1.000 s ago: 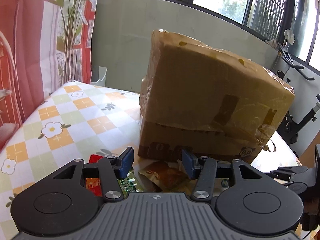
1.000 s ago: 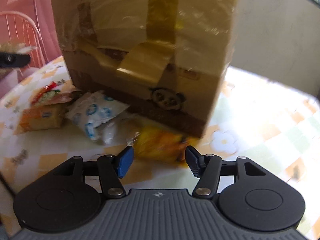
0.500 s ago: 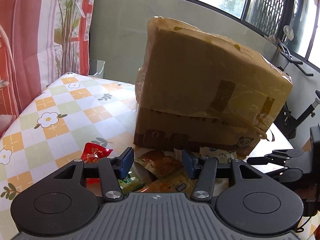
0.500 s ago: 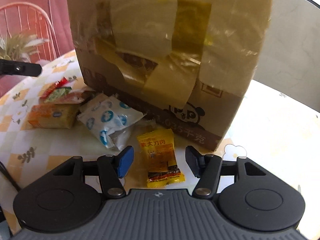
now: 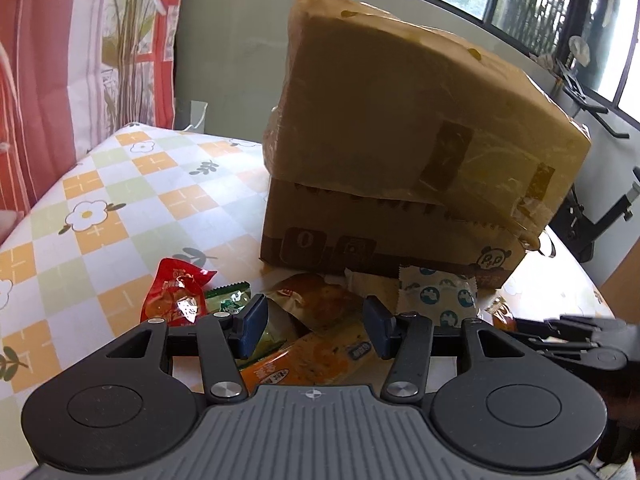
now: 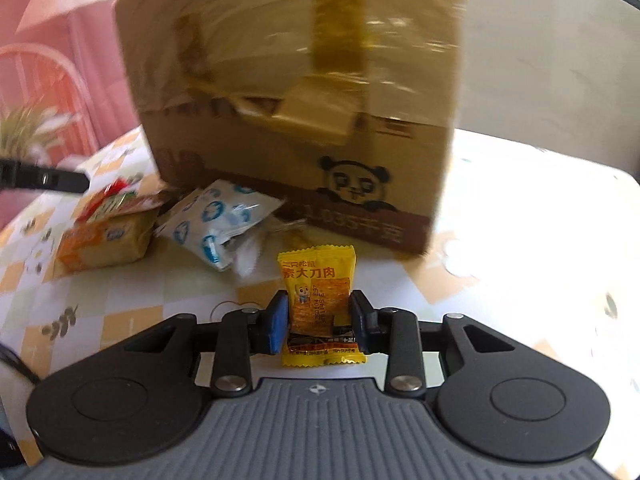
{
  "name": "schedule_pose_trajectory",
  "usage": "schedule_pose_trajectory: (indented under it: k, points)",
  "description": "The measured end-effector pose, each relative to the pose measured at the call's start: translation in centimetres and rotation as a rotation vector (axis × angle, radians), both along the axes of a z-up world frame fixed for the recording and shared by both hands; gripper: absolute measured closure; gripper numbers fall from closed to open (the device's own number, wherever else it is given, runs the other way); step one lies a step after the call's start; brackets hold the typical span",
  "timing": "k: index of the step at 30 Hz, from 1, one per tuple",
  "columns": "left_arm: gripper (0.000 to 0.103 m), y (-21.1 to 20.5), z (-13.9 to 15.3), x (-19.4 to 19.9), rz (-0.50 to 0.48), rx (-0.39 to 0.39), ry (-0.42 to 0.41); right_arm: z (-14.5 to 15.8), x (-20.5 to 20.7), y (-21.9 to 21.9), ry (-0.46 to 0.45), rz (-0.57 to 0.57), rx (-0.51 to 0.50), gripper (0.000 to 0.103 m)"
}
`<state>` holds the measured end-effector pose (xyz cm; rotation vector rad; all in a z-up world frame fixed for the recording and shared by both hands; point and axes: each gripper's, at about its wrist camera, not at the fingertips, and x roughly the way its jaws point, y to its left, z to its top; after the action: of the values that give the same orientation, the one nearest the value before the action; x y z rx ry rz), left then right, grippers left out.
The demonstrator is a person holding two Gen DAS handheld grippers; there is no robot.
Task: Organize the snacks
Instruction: 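Grasp the green pastry packet with the left tool while the right tool grasps the yellow snack packet, then carry the green packet with the left tool while the right tool carries the yellow packet to the box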
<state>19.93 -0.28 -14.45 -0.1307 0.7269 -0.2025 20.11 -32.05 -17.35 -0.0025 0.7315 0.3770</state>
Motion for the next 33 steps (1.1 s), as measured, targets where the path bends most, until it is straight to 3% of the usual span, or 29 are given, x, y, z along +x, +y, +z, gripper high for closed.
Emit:
schedule_pose_trajectory:
  k: [5, 14, 15, 17, 19, 24, 27, 33]
  points:
    - [0.048, 1.0, -0.7, 0.0, 0.028, -0.010, 0.033, -0.5, -1.2, -0.3, -0.030, -0.059, 0.043, 0.069]
    - [0.049, 2.9, -1.9, -0.1, 0.100, 0.010, 0.081, -0.9, -1.9, 0.1, -0.066, -0.045, 0.011, 0.069]
    - [0.050, 3.1, -2.0, 0.0, 0.109, 0.007, 0.084, -1.0, -1.9, 0.2, -0.069, -0.038, 0.004, 0.069]
    - [0.064, 3.5, -2.2, 0.3, 0.118, -0.003, 0.090, -1.0, -1.8, 0.4, -0.069, -0.031, -0.001, 0.069]
    - [0.066, 3.6, -2.5, 0.8, 0.114, -0.014, 0.108, -1.0, -1.8, 0.3, -0.068, -0.031, 0.007, 0.069]
    - [0.066, 2.5, -2.8, 1.8, 0.080, 0.007, 0.109, -0.9, -1.8, 0.1, -0.065, -0.031, 0.018, 0.069]
    - [0.066, 2.5, -3.4, 2.8, 0.126, 0.060, 0.119, -0.9, -1.8, 0.1, -0.064, -0.031, 0.018, 0.069]
    - [0.058, 3.1, -4.3, 5.0, 0.157, 0.035, 0.159, -0.9, -1.8, 0.1, -0.063, -0.031, 0.017, 0.068]
